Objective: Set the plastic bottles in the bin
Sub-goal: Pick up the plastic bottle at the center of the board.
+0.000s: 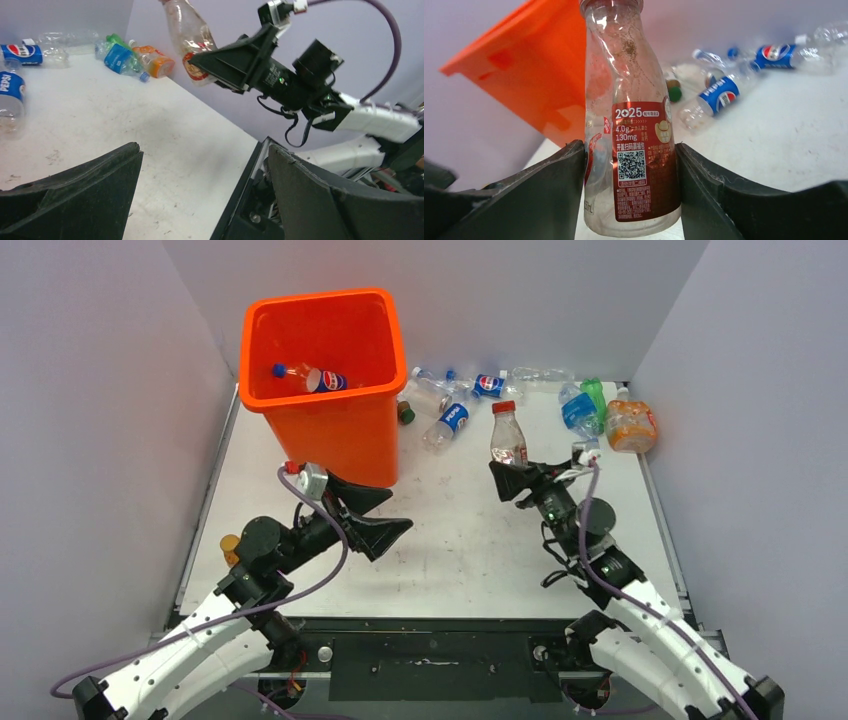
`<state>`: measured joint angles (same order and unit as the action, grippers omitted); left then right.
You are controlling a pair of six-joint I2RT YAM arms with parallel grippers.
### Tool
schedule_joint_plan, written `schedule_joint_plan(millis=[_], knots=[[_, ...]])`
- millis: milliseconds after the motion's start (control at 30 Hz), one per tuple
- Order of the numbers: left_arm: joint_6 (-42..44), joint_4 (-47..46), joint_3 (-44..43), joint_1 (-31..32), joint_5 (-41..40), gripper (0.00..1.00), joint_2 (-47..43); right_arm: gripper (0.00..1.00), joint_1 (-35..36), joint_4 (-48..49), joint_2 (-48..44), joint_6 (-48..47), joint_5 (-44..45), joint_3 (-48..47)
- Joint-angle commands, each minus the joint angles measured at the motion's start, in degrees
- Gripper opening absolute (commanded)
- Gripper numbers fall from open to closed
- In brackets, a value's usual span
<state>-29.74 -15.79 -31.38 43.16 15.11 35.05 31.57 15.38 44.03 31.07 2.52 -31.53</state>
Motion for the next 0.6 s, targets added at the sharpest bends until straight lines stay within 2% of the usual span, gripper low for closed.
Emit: schedule_joint_plan(millis=[0,200,400,567], knots=[[-10.56,-7.15,-8.23,0.33,1.50,0.96,5.23,0.05,0.56,-2.59,-9.09,-1.84,-9.84,0.99],[-14.60,-13.97,-16.44,1.21,8.06,0.96,14.13,0.05,0.82,3.91,-16.83,1.98,-25.49,3.79],[-10.29,-16.54,-21.43,5.79,4.94,0.96,19.99,0.05,1.07,14.59,-18.72,7.70,-31.31,7.49],[-1.72,-18.30,-22.05,12.13,-2.63,0.96,22.40,0.05,1.72,21.66,-18.61,10.88,-32.75,10.31]])
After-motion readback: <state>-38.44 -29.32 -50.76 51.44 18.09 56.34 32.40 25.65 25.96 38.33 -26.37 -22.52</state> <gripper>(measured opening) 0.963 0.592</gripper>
